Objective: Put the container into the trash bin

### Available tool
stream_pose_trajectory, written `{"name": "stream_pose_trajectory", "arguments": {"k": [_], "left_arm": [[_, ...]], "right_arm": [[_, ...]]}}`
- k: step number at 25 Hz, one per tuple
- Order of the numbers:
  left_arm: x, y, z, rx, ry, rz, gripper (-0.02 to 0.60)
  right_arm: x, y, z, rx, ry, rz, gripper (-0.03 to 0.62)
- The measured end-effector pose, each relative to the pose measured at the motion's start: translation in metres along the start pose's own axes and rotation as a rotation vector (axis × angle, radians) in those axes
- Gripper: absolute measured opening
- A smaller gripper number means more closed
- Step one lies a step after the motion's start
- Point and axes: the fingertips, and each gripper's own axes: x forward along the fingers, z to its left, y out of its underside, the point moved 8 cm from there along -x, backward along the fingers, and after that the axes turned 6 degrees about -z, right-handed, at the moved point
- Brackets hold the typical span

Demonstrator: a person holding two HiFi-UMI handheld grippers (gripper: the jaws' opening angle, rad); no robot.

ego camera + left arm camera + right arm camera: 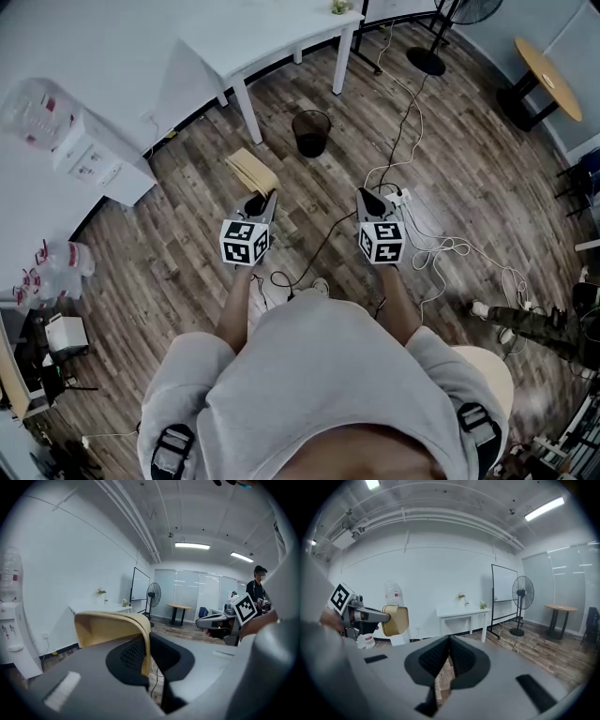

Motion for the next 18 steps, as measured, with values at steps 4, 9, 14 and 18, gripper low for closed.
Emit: {"name": "stream_pose_trajectory", "arguments": {"k": [4,9,14,18], "left_arm": [[0.006,0.0,-0.005,0.001,-0.005,0.001,0.031],[0.015,0.002,-0.013,0.002,-0.009,0.011,0.031],[0.025,0.005,-0.016,0.0,-0.004,0.028,0.031],[0.037,0.004,-0.019,0.001,0.0,0.033,0.031]], "right_arm": [[0.003,0.001,-0.005,-0.018,-0.005,-0.001,0.015],[0.008,0.002,-0.013,-0.02,-0.018,-0.004,0.015],[0.011,0.004,-0.018,-0.017,-0.026,-0.005,0.015],[0.014,0.007,-0.027,-0.01,-0.028,0.01,0.015]]}}
